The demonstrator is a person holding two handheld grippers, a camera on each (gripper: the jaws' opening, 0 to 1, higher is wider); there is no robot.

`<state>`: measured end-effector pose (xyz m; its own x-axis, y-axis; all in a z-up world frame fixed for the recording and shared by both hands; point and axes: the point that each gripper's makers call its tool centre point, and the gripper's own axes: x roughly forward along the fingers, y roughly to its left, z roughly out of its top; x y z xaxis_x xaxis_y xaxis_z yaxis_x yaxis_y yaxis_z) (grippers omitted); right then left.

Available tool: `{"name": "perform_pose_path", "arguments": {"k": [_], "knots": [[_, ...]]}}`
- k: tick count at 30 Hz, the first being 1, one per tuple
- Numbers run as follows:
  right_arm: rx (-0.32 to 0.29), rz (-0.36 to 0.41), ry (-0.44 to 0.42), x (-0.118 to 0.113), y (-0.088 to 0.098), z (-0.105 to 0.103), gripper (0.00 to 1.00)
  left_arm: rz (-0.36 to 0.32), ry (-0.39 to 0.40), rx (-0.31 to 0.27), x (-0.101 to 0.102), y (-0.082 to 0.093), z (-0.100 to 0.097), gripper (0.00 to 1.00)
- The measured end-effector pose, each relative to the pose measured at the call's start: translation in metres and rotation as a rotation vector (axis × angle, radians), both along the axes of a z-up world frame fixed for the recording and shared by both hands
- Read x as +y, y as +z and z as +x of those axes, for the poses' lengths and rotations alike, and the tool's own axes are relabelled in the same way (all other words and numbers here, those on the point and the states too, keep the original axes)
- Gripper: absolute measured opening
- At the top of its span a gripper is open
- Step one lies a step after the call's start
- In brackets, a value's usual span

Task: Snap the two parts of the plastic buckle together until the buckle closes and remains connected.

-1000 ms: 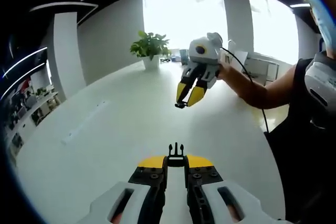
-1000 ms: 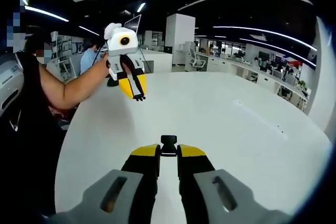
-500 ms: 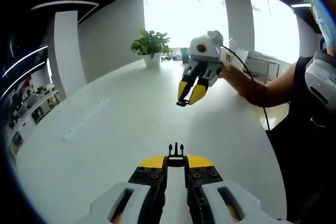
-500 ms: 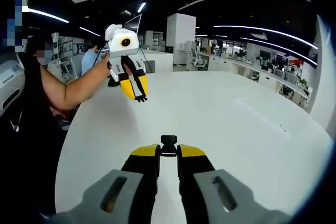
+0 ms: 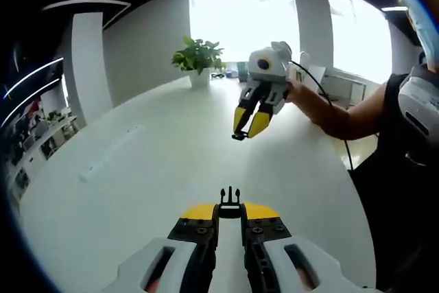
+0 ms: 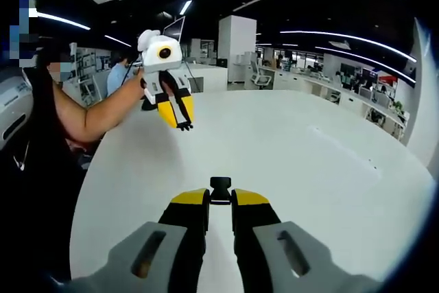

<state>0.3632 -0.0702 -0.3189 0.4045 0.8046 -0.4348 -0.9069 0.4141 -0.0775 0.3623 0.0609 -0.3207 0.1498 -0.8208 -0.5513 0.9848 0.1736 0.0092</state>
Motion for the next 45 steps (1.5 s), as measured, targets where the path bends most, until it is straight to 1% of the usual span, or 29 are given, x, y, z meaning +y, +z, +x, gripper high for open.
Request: {"name": "perform_pose_path", "arguments": {"k": [18,31,35,37,39,42,45], "knots": [[0.010,-0.002,0.006,-0.001,-0.007,0.000,0.13,0.005,0.001,0.013,0.001,-0.006,0.000,0.11],[0.017,-0.004,0.006,0.000,-0.011,-0.001,0.13,0.021,-0.004,0.022,0.002,-0.012,-0.001,0.11],[0.022,-0.007,0.006,-0.001,-0.014,-0.002,0.13,0.005,-0.009,0.027,0.001,-0.012,-0.001,0.11],[0.024,-0.007,0.005,-0.001,-0.015,-0.002,0.13,-0.010,-0.021,0.019,0.000,-0.012,-0.002,0.11],[0.024,-0.006,0.005,-0.001,-0.015,-0.002,0.13,-0.022,-0.032,-0.001,-0.002,-0.013,-0.002,0.11],[0.024,-0.008,0.003,-0.002,-0.015,-0.002,0.13,-0.010,-0.030,-0.006,-0.003,-0.019,0.001,0.11],[0.025,-0.009,0.005,-0.003,-0.016,-0.002,0.13,-0.013,-0.035,-0.008,-0.003,-0.021,0.001,0.11]]}}
